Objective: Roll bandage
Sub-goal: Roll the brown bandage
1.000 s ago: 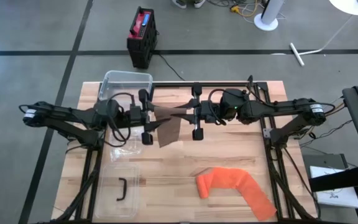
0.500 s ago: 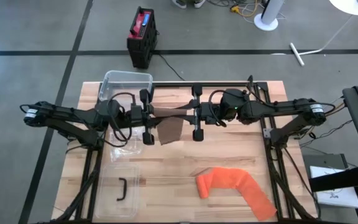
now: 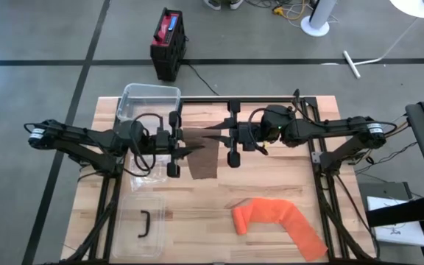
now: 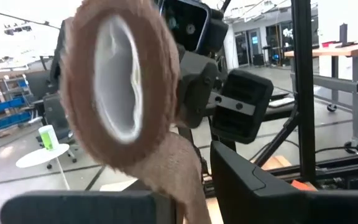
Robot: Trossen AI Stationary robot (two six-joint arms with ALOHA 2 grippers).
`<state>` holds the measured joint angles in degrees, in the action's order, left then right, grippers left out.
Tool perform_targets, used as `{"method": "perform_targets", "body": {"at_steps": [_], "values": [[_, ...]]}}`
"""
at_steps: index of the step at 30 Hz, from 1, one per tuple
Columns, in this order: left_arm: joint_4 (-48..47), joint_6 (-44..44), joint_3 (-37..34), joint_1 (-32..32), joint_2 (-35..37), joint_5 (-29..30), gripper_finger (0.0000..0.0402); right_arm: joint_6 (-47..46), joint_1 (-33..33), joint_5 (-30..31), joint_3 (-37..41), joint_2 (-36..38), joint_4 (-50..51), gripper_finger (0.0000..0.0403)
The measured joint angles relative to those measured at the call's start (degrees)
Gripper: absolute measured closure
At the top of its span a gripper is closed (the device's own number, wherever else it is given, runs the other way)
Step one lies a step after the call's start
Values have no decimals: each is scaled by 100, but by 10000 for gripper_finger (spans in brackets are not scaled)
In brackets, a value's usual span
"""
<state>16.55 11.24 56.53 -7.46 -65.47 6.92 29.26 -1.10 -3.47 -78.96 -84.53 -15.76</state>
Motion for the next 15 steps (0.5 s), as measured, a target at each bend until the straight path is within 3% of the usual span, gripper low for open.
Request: {"method": "perform_targets", "body": {"at_steps": [10,15], "values": [[-67,-304,0,-33,56,-5,396,912,0,-143,0,0,-87,361],[-133,-454,0,-65,83,-206,400,1674,-2,-103,0,0,-86,361]]}}
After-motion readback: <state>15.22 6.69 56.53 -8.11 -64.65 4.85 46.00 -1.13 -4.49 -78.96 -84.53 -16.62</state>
